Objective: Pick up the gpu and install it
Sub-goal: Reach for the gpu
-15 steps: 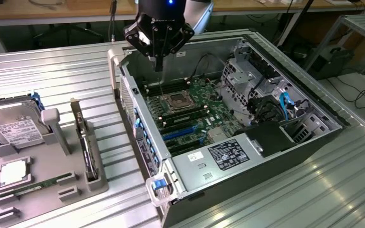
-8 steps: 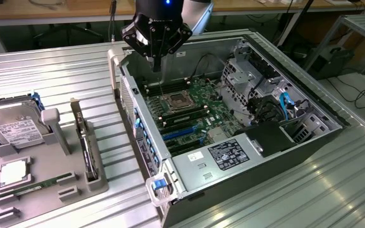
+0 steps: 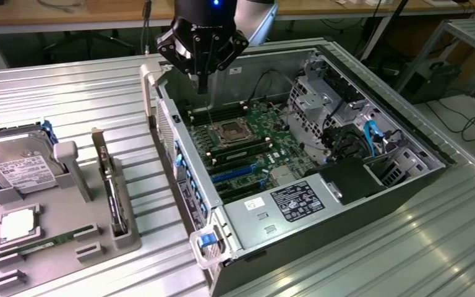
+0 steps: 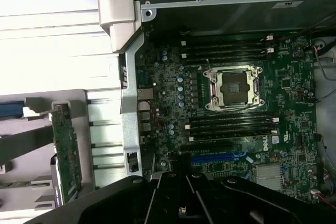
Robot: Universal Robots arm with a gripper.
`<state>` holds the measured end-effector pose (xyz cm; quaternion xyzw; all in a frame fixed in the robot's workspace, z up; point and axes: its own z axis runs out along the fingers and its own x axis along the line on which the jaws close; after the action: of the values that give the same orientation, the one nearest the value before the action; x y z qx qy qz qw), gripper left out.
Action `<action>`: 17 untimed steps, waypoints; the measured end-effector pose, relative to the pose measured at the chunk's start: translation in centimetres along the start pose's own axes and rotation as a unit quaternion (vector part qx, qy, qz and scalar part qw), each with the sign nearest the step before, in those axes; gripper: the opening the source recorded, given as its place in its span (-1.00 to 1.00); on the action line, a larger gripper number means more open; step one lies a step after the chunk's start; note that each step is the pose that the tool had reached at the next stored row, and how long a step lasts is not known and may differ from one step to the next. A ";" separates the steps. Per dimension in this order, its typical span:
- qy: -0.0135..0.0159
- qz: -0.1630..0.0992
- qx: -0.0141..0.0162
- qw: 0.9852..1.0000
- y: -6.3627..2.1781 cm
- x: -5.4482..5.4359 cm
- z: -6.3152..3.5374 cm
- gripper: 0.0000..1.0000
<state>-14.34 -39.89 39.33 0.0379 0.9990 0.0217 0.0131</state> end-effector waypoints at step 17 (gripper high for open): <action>0.000 0.000 0.000 1.000 -0.06 0.8 -0.02 -0.79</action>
<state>-15.10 -39.89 39.33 0.0379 0.9990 0.0217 0.0131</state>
